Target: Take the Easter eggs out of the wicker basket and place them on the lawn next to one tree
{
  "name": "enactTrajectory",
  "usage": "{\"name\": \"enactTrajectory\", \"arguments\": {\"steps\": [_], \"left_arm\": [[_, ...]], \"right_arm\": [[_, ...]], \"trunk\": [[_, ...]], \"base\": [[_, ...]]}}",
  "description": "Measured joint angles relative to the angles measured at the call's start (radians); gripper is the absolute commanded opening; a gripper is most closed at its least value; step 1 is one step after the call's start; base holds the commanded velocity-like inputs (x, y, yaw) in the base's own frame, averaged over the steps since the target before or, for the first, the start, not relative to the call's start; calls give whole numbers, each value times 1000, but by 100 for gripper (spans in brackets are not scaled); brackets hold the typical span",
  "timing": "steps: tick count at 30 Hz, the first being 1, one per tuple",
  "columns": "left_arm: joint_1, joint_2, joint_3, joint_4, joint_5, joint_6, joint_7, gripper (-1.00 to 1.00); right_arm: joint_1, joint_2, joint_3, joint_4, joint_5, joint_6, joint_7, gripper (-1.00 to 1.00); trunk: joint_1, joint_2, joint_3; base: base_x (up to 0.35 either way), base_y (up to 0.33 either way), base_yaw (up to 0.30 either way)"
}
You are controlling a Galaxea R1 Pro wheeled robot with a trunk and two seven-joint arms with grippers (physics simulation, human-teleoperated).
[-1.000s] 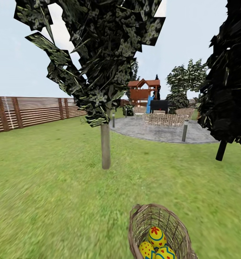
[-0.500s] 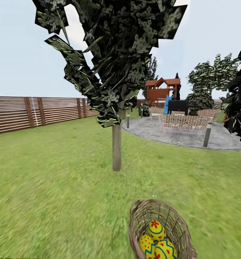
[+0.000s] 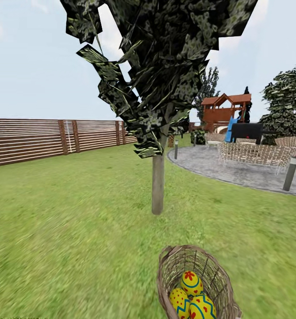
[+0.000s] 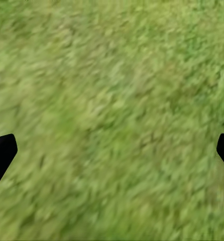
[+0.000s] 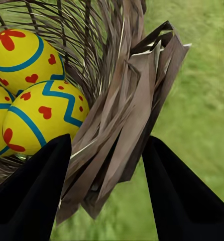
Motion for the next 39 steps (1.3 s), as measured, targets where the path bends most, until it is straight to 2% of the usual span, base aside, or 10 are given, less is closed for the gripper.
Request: {"name": "enactTrajectory", "arguments": {"steps": [5, 14, 39], "left_arm": [[0, 0, 0, 0, 0, 0, 0, 100], [0, 1, 0, 0, 0, 0, 0, 100], [0, 1, 3, 0, 1, 0, 1, 100]], "right_arm": [[0, 0, 1, 1, 0, 0, 0, -100], [0, -1, 0, 0, -1, 2, 1, -100], [0, 0, 0, 0, 1, -1, 1, -100]], "trunk": [[0, 0, 0], [0, 0, 0], [0, 0, 0]], "base": [[293, -22, 252], [302, 0, 14], [225, -94, 291]]}}
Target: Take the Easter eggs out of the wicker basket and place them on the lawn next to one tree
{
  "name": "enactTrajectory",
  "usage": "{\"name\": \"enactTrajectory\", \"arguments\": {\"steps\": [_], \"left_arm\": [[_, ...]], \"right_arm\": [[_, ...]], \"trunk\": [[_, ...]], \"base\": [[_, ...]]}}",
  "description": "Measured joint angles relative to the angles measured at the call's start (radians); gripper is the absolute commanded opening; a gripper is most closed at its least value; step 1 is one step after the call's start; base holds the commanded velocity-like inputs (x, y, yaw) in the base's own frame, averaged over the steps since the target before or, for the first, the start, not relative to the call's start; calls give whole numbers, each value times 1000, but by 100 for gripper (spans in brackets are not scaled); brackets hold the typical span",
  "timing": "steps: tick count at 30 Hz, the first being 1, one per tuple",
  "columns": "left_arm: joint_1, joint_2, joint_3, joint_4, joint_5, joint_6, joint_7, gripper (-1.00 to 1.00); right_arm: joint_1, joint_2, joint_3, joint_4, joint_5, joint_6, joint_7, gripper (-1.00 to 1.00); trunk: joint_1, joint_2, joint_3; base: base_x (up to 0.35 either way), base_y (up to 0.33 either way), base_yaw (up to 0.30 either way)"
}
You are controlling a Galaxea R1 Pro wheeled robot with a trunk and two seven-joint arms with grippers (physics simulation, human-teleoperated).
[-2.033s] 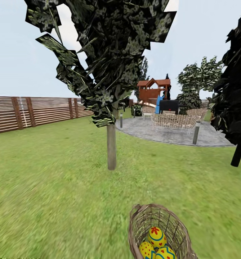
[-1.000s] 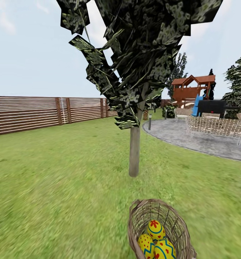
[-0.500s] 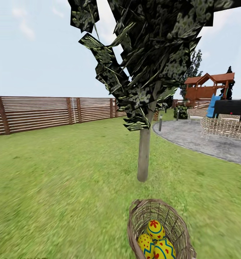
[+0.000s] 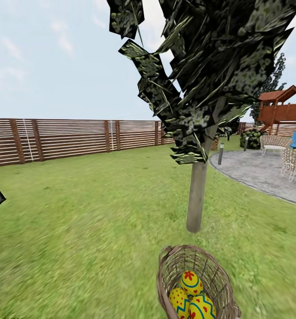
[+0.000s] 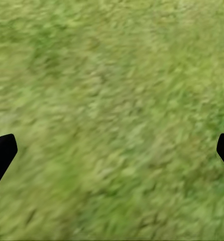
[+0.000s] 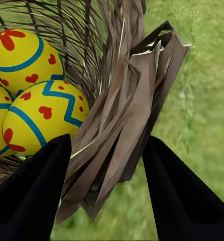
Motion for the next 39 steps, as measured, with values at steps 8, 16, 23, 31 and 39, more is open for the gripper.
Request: {"name": "enactTrajectory", "arguments": {"steps": [8, 16, 23, 31, 39], "left_arm": [[0, 0, 1, 1, 1, 0, 0, 100], [0, 0, -1, 0, 0, 0, 0, 100], [0, 0, -2, 0, -1, 0, 0, 100], [0, 1, 1, 0, -1, 0, 1, 100], [0, 1, 0, -4, -1, 0, 0, 100]], "right_arm": [[0, -2, 0, 1, -1, 0, 1, -100], [0, -2, 2, 2, 0, 1, 3, -100], [-109, -2, 2, 2, -3, 130, 1, -100], [-232, 14, 3, 20, 7, 225, -18, -100], [-328, 24, 2, 215, -1, 196, -18, -100]], "trunk": [[0, 0, 0], [0, 0, 0], [1, 0, 0], [1, 0, 0], [0, 0, 0]], "base": [[316, -73, 41], [314, -65, 0], [74, -3, 0], [1, 0, 0], [272, 0, 0]]}}
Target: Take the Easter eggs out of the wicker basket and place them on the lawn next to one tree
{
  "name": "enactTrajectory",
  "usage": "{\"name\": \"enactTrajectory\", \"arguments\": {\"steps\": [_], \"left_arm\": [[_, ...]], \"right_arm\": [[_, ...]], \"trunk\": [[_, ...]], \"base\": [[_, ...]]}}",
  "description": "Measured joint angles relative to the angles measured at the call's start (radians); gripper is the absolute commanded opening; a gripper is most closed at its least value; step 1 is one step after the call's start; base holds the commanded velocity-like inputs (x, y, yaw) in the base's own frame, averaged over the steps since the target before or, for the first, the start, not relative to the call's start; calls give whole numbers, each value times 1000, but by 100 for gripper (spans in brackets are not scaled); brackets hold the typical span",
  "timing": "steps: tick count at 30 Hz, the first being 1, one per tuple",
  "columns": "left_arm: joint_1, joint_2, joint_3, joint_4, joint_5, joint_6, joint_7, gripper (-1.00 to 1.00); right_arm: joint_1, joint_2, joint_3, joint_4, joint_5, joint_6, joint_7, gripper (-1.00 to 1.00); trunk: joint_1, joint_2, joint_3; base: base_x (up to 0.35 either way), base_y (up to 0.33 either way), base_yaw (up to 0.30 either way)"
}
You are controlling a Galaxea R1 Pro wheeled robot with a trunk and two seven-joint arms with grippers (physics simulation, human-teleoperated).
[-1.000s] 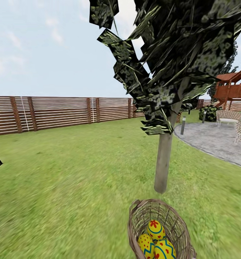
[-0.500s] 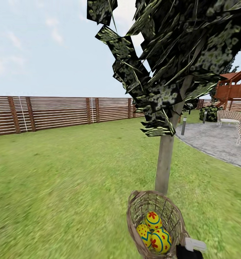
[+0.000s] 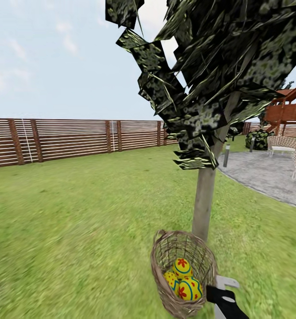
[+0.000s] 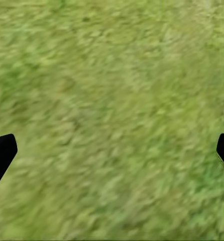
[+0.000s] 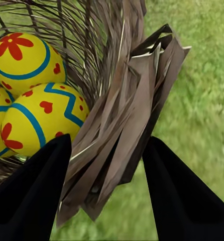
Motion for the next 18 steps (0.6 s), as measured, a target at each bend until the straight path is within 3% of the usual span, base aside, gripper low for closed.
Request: {"name": "enactTrajectory", "arguments": {"steps": [3, 11, 18], "left_arm": [[0, 0, 0, -1, 0, 0, 0, 100], [0, 0, 4, -1, 0, 0, 2, 100], [0, -10, 1, -13, 1, 1, 13, 100]], "right_arm": [[0, -1, 0, 34, 0, -47, 0, -100], [0, -8, -4, 44, 3, -78, 2, -100], [0, -7, 2, 84, 2, -105, 2, -100]], "trunk": [[0, 0, 0], [0, 0, 0], [1, 0, 0]], "base": [[329, 0, 0], [320, 0, 0], [34, 0, 0]]}}
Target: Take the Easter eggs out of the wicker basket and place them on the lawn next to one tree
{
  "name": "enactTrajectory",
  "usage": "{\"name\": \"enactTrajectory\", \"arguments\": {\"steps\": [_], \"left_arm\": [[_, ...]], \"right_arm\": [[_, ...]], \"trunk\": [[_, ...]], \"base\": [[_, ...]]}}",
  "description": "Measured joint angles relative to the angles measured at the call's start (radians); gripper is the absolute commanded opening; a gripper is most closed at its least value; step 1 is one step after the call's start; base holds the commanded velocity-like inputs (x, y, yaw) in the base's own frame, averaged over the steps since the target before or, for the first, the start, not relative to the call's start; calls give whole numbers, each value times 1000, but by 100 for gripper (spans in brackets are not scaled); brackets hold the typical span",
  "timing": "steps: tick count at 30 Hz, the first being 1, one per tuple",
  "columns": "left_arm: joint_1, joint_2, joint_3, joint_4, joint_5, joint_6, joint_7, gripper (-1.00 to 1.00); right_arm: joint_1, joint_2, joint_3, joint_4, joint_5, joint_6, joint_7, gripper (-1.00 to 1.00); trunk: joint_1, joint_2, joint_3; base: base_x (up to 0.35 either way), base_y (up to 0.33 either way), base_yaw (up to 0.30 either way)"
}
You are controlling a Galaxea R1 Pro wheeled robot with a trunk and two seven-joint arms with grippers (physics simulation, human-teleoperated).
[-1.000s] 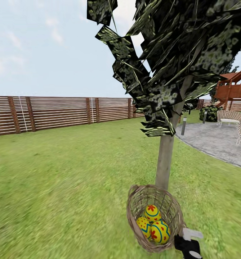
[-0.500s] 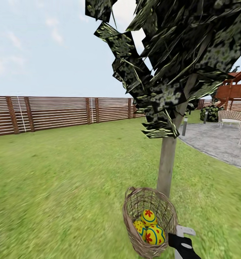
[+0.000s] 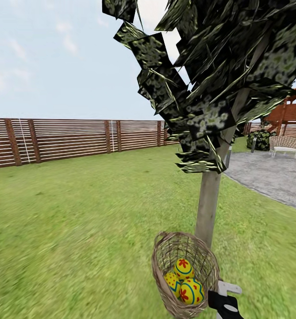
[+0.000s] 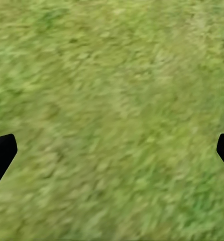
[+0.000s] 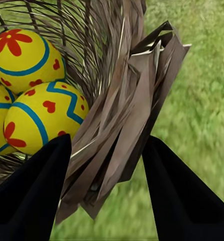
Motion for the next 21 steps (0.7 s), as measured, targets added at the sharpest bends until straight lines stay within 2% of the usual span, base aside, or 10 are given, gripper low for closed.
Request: {"name": "enactTrajectory", "arguments": {"steps": [2, 4, 21], "left_arm": [[0, -18, 0, -17, -1, 0, 8, 100], [0, -24, 0, -23, -1, 0, 10, 100], [0, -25, 1, -25, -1, 0, 10, 100]], "right_arm": [[0, 0, 0, 1, 1, 0, 0, -100], [0, 0, 0, 1, 1, 0, 0, -100], [0, 0, 0, 1, 2, -1, 1, -100]], "trunk": [[4, -7, -3], [11, -21, -9], [77, -140, -63]], "base": [[0, 0, 0], [0, 0, 0], [0, 0, 0]]}}
